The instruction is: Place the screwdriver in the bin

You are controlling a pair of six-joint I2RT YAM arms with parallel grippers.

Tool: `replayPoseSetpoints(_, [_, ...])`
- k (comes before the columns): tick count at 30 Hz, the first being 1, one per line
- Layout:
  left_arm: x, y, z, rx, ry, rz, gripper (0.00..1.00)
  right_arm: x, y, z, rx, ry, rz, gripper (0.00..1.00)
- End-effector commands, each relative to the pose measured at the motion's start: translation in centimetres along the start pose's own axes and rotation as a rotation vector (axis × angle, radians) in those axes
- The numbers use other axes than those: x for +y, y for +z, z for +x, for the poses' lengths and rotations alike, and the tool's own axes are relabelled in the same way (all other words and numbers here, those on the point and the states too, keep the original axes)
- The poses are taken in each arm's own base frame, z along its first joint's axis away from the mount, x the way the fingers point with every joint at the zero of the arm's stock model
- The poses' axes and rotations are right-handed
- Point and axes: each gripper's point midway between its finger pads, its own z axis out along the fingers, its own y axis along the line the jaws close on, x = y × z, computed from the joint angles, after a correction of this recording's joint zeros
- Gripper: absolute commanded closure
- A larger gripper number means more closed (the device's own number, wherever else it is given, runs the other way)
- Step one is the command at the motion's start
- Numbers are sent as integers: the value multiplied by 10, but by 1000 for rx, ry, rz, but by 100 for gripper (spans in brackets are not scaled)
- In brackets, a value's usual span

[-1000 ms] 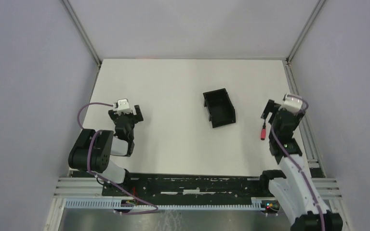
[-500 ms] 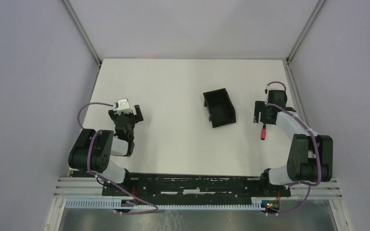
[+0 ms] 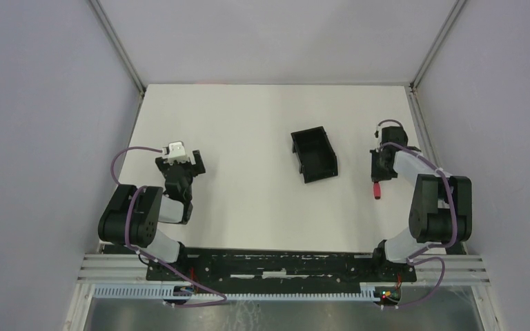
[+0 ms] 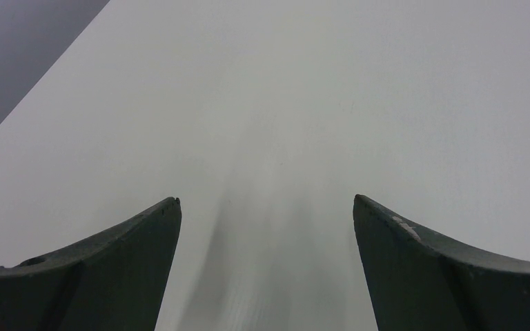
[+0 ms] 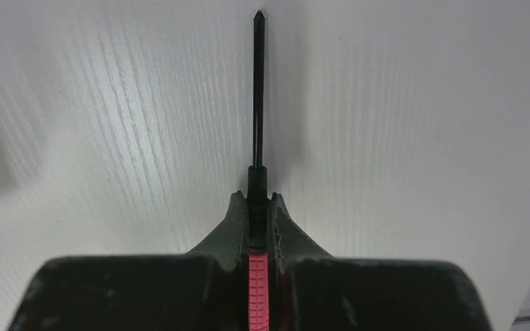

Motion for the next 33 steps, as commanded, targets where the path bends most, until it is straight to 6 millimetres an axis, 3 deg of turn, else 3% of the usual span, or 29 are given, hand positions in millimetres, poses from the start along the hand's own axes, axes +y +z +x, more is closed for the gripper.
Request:
replayPoseSetpoints(1, [-2, 5, -14, -47, -29, 1, 0, -6, -34, -32, 37, -30, -1, 100])
replayPoseSetpoints(3, [-2, 5, -14, -47, -29, 2, 0, -6, -60, -60, 33, -44, -13, 100])
replayPoseSetpoints(8, [-2, 5, -14, -47, -29, 1, 0, -8, -108, -99, 29, -82, -36, 100])
replayPoseSetpoints(11, [-2, 5, -14, -47, -29, 2, 0, -11, -124, -123, -57, -20, -15, 100])
replayPoseSetpoints(13, [-2, 5, -14, -47, -28, 2, 0, -2, -128, -138, -109, 16, -38, 100])
replayPoseSetpoints(15, [-2, 5, -14, -47, -28, 2, 0, 20, -129, -150, -146, 13, -76, 100])
replayPoseSetpoints(19, [-2, 5, -14, -46, -28, 1, 0, 103, -136, -173, -252, -94, -210, 100])
replayPoseSetpoints(21, [-2, 5, -14, -47, -29, 2, 0, 152, -143, -176, -285, -167, -365, 100])
replayPoseSetpoints(24, [-2, 5, -14, -47, -29, 2, 0, 203, -151, -175, -351, -320, -491, 100])
replayPoseSetpoints(28, [-2, 5, -14, -47, -29, 1, 0, 212, -130, -166, -406, -473, -427, 100])
replayPoseSetpoints(33, [-2, 5, -14, -47, -29, 1, 0, 217, -101, -136, -395, -557, -450, 100])
